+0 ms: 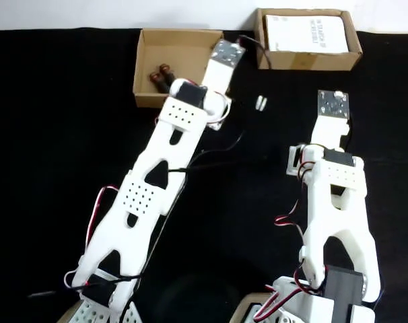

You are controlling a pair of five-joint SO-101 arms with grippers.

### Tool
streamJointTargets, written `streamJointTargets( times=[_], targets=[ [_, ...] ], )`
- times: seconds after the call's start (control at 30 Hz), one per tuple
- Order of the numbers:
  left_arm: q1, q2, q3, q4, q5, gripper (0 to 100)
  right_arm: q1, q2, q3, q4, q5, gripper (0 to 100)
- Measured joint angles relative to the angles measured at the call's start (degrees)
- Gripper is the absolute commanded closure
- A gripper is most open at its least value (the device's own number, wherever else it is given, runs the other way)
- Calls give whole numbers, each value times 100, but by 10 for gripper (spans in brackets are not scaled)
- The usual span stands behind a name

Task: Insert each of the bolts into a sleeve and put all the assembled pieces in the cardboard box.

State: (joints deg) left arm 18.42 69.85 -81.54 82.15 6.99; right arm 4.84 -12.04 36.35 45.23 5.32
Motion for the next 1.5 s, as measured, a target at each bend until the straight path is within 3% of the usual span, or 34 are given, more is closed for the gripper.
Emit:
streamJointTargets(
  times=[0.17, 0.37, 0.73, 1.03, 1.23, 1.5],
  targets=[
    [-35, 97, 0, -404, 1213, 877, 0, 0, 0, 0, 0, 988],
    [-53, 141, 35, -563, 1978, 877, 0, 0, 0, 0, 0, 988],
    [9, 677, 35, -510, 2277, 878, 0, 0, 0, 0, 0, 987],
    [-62, 378, -44, 1099, 1925, 951, 0, 0, 0, 0, 0, 987],
    [-158, 352, -378, 712, 2048, 877, 0, 0, 0, 0, 0, 987],
    [-18, 413, -404, 554, 2215, 874, 0, 0, 0, 0, 0, 987]
  ],
)
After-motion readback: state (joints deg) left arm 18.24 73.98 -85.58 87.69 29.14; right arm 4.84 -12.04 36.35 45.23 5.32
